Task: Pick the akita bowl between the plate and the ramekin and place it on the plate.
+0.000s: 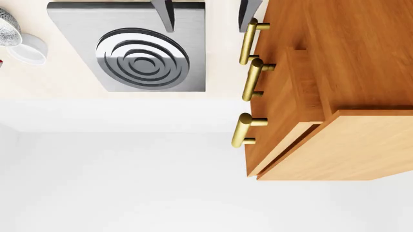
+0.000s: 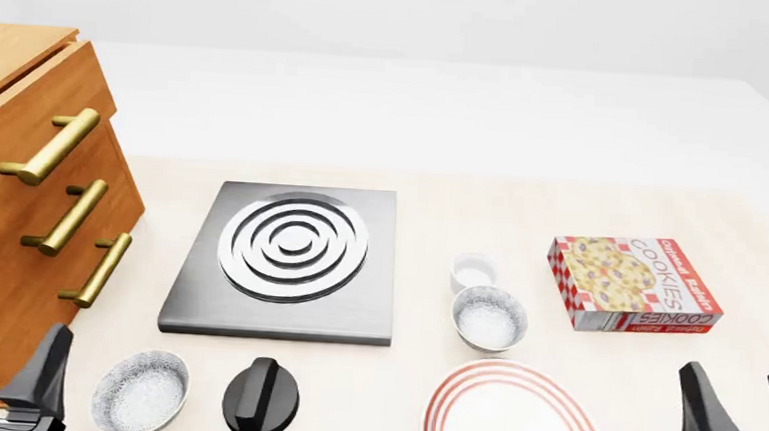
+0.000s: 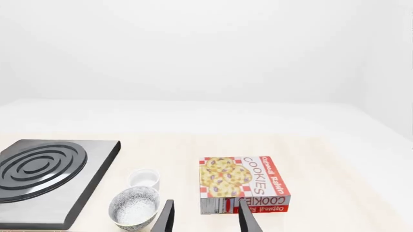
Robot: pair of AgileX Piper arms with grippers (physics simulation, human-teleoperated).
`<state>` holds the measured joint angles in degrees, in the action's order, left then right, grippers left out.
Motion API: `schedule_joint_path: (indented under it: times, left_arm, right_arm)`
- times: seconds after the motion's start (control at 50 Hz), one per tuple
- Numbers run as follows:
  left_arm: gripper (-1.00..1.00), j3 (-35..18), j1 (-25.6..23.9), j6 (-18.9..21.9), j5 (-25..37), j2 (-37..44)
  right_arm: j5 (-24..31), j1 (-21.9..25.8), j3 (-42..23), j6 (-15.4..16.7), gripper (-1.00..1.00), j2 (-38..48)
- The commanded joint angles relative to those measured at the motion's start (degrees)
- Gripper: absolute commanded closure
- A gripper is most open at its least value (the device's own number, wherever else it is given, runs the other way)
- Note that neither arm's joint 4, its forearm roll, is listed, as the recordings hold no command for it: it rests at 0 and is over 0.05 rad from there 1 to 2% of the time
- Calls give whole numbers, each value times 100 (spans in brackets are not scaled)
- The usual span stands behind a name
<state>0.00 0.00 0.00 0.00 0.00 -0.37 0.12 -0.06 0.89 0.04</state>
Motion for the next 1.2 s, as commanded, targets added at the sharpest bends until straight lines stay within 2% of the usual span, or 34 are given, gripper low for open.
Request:
schedule_joint_path:
  times: [0.02, 0.18, 0.3, 0.38, 0.4, 0.42, 0.44, 0.48, 0.56, 0.58, 0.64, 0.66, 0.82, 0.9, 0.96, 1.04, 1.16, 1.2]
  left_arm:
    - [-100, 0, 0, 0, 0, 0]
    - [-100, 0, 0, 0, 0, 0]
    - [-100, 0, 0, 0, 0, 0]
    - [-100, 0, 0, 0, 0, 0]
    - [-100, 0, 0, 0, 0, 0]
    - [-100, 0, 0, 0, 0, 0]
    - [-100, 0, 0, 0, 0, 0]
    - [-100, 0, 0, 0, 0, 0]
    - [-100, 0, 0, 0, 0, 0]
    - [-100, 0, 0, 0, 0, 0]
    - [-100, 0, 0, 0, 0, 0]
    - [-100, 0, 0, 0, 0, 0]
    - [-100, 0, 0, 0, 0, 0]
    - [-100, 0, 0, 0, 0, 0]
    - [-100, 0, 0, 0, 0, 0]
    - [-100, 0, 0, 0, 0, 0]
    - [-100, 0, 0, 0, 0, 0]
    - [-100, 0, 0, 0, 0, 0]
  right_arm:
    - [-36, 3, -10, 115, -100, 0]
    - [-65, -12, -82, 16, -100, -2]
    - [-110, 4, -78, 206, -100, -3]
    - [-30, 36, -139, 222, -100, 0]
    - [55, 74, -177, 125, -100, 1]
    - [267, -17, -268, -281, -100, 17]
    - [321, 26, -315, -299, -100, 40]
    - [320, 11, -468, 70, -100, 5]
    - [506, 125, -716, 180, -100, 24]
    - [592, 153, -836, 142, -100, 51]
    - [695, 112, -1088, 313, -100, 110]
    - [795, 127, -1380, 346, -100, 213]
    - [694, 13, -2133, 300, -100, 1118]
    - [896, 319, -2678, 340, -100, 1522]
    - [1089, 486, -3141, 246, -100, 1904]
    - [1293, 499, -3494, 242, -100, 2145]
    - [1832, 503, -4465, 90, -100, 2836]
    - [1978, 524, -4769, 139, -100, 3029]
